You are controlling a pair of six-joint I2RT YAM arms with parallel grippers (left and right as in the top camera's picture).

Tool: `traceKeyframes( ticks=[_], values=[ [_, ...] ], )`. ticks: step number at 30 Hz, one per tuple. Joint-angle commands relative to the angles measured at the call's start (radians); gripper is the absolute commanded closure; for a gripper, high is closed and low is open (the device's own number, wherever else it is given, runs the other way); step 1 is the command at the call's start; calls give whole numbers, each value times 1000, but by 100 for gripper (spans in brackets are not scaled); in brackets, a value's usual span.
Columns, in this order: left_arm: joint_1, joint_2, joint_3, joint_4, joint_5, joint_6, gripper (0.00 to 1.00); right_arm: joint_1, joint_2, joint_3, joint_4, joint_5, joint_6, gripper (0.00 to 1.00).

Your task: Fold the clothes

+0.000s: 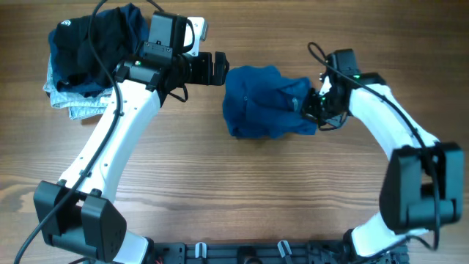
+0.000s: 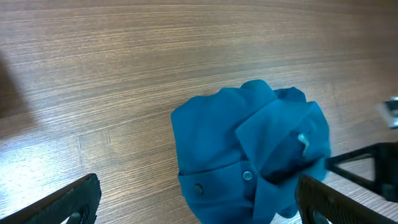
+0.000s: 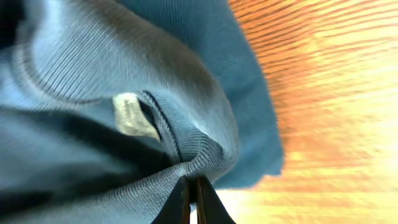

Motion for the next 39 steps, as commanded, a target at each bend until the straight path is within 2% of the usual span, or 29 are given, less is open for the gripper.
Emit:
traceKeyframes(
  ticks=[1, 4, 6, 12, 16, 18, 20, 21, 22, 26, 31, 33, 35, 39],
  values=[
    [2, -6, 6, 1, -10, -1, 0, -29, -41, -1, -7, -8, -23, 95],
    [2, -6, 6, 1, -10, -1, 0, -26, -21, -3, -1, -4, -22, 92],
    [2, -6, 5, 0, -10, -1, 0, -26, -9, -3, -9, 34, 1, 96],
    [2, -6, 5, -9, -10, -1, 0, -74, -6, -3, -69, 140, 23, 96],
    [2, -5, 5, -11, -10, -1, 0, -110, -6, -2, -26, 77, -97, 96],
    [2, -5, 5, -13, -10, -1, 0, -110, -6, -2, 26, -42, -205, 74],
    [2, -5, 5, -17, -10, -1, 0, -110, -6, -2, 66, -84, -230, 52],
    [2, -5, 5, -19, -10, -1, 0, -110, -6, -2, 89, -83, -239, 43],
    [2, -5, 5, -19, -10, -2, 0, -110, -5, -2, 114, -82, -240, 39],
    [2, -5, 5, -19, -10, -2, 0, -110, 20, -3, 172, -84, -266, 37],
    [-1, -5, 5, -35, -2, -2, 0, -116, 30, -2, 134, -80, -291, 34],
    [-14, -4, 5, -61, 27, -2, 0, -142, 28, 14, 132, -141, -291, 28],
    [-43, 0, 5, -108, 36, -6, 1, -178, 28, 43, 131, -219, -291, 28],
    [-114, 45, 4, -188, 36, -61, 4, -220, 28, 71, 131, -229, -292, 28]
  ],
)
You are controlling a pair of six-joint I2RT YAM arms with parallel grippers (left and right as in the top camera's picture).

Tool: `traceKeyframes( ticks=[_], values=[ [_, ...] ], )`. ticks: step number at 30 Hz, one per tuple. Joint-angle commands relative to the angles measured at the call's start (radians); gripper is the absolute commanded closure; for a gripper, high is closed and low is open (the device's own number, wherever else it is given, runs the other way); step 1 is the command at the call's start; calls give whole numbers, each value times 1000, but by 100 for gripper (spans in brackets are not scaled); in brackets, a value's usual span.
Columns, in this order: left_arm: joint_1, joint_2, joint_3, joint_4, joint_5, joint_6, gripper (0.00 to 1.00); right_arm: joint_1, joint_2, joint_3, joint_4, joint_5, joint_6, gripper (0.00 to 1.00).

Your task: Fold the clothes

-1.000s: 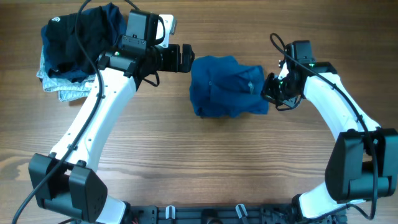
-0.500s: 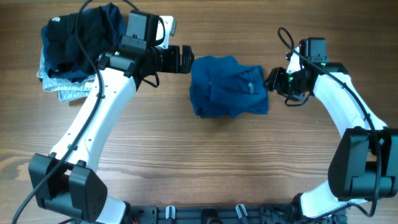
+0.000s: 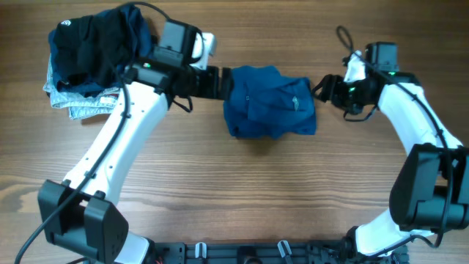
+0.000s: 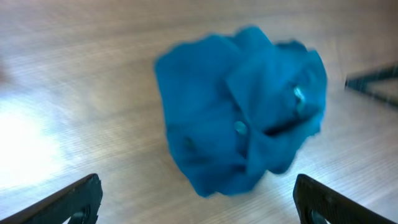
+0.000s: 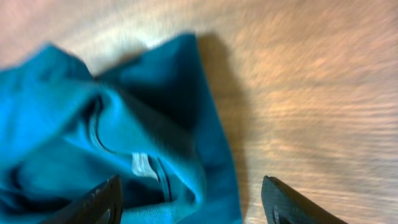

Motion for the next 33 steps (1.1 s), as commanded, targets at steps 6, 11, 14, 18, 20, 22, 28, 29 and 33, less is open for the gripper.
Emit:
traceKeyframes(
  ticks=[6, 11, 14, 18, 20, 22, 28, 29, 33],
  values=[
    [-79, 171, 3, 162, 20, -92, 72, -31, 14, 40, -9, -57, -30, 52],
    [-90, 307, 3, 286, 28, -216, 96, -31, 14, 40, -37, -56, -31, 77],
    [-131, 381, 3, 368, 53, -233, 96, -31, 14, 40, -35, -53, -30, 79],
    [-196, 394, 3, 473, 61, -233, 96, -31, 14, 40, -35, -52, -30, 79],
    [-243, 394, 3, 534, 60, -233, 96, -31, 14, 40, -36, -48, -30, 78],
    [-277, 398, 3, 558, 32, -233, 96, -31, 14, 40, -39, -44, -31, 79],
    [-328, 428, 3, 584, -37, -233, 96, -31, 14, 40, -40, -45, -31, 79],
    [-328, 438, 3, 587, -37, -233, 96, -31, 14, 40, -40, -45, -31, 79],
    [-327, 465, 3, 585, -37, -232, 96, -35, 14, 52, -37, -45, -38, 79]
  ],
)
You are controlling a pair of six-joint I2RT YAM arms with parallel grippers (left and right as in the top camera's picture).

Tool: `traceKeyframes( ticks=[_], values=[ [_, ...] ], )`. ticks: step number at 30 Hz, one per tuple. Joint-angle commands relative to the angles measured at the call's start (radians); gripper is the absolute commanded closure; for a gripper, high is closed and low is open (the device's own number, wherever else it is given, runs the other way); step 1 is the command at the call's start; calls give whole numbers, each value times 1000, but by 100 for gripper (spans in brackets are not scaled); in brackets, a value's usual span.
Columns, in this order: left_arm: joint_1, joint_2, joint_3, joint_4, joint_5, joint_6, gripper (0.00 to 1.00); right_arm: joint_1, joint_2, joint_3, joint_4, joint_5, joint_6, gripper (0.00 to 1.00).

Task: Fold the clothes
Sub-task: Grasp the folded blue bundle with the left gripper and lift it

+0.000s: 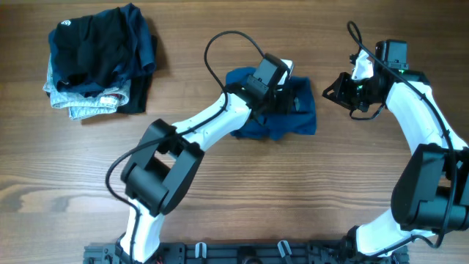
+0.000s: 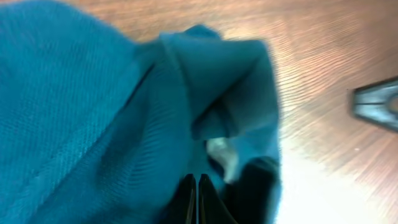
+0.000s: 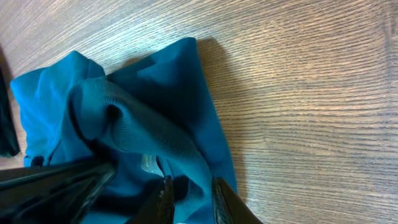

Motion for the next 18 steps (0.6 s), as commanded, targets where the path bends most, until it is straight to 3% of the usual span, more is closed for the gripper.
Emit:
traceKeyframes(
  ticks=[1, 8, 9, 11, 16, 18],
  values=[
    [4, 33, 4, 3, -21, -9, 96, -5, 14, 40, -3, -8, -18, 79],
    [58, -138, 15, -87, -17, -9, 96, -18, 6, 146, -25, -8, -22, 77],
    [63, -163, 15, -107, -13, -9, 96, -19, 6, 146, -23, -7, -23, 73],
    [67, -211, 15, -142, -8, -9, 96, -31, 6, 146, -21, -5, -23, 52],
    [37, -221, 15, -185, 10, -9, 96, -92, 6, 146, -20, -10, -23, 50],
    [23, -214, 15, -282, 8, -29, 96, -116, 6, 146, -33, -16, -31, 50]
  ],
)
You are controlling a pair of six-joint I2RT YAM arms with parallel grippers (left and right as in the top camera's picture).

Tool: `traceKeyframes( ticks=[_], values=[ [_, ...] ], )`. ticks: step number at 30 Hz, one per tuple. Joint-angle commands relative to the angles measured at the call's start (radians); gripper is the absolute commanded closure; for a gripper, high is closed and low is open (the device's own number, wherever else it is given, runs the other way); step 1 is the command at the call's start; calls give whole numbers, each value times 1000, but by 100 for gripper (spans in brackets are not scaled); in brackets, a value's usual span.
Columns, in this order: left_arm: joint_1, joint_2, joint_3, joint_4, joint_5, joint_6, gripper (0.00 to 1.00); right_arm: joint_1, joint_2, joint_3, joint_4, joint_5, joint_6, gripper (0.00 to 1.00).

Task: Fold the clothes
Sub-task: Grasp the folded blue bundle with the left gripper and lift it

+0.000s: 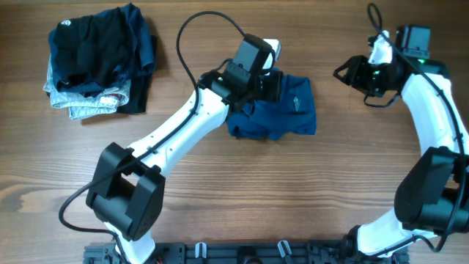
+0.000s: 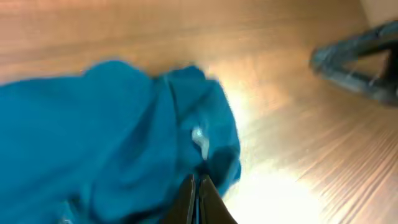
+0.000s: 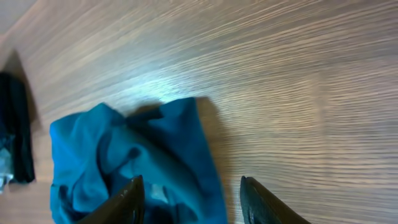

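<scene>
A crumpled blue shirt (image 1: 275, 114) lies mid-table, a little right of centre. My left gripper (image 1: 272, 84) sits over its upper edge. In the left wrist view its fingers (image 2: 198, 186) are pressed shut, with blue fabric (image 2: 112, 137) gathered round the tips next to the white collar label (image 2: 199, 135). My right gripper (image 1: 349, 73) hangs open to the right of the shirt, apart from it. The right wrist view shows its gripper (image 3: 194, 202) spread wide, with the shirt (image 3: 137, 162) and bare wood below.
A stack of dark and light clothes (image 1: 99, 55) lies at the far left corner. The left arm (image 1: 183, 125) crosses the table diagonally from the near left. Wooden tabletop (image 1: 293, 191) stretches in front of the shirt.
The left gripper is still shut on the shirt and has drawn back a little from the fabric. The right gripper has moved further up and right from the shirt and its fingers stand wider.
At first the right gripper was shut on the shirt's collar while the left hung open at its left edge. Then the right was open beside the shirt. Later the left was shut at the collar label, where it still holds, and the right stands farther off.
</scene>
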Motion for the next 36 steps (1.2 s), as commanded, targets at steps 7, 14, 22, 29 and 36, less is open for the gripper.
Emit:
traceKeyframes(
  ticks=[7, 14, 22, 29, 36],
  values=[
    [-12, 13, 0, -594, 4, -134, 96, -60, 6, 18, -34, -8, -64, 49],
    [-43, 14, -105, -602, -99, -246, 95, -60, 6, 18, -28, -8, -64, 47],
    [33, 14, -285, -201, -234, -245, 78, -60, 6, 18, -39, -8, -62, 47],
    [148, 48, -285, 141, -385, -236, 85, -60, 6, 18, -61, -8, -64, 46],
    [195, 225, -285, 583, -385, -233, 78, -60, 6, 18, -93, -8, -76, 46]
  ],
)
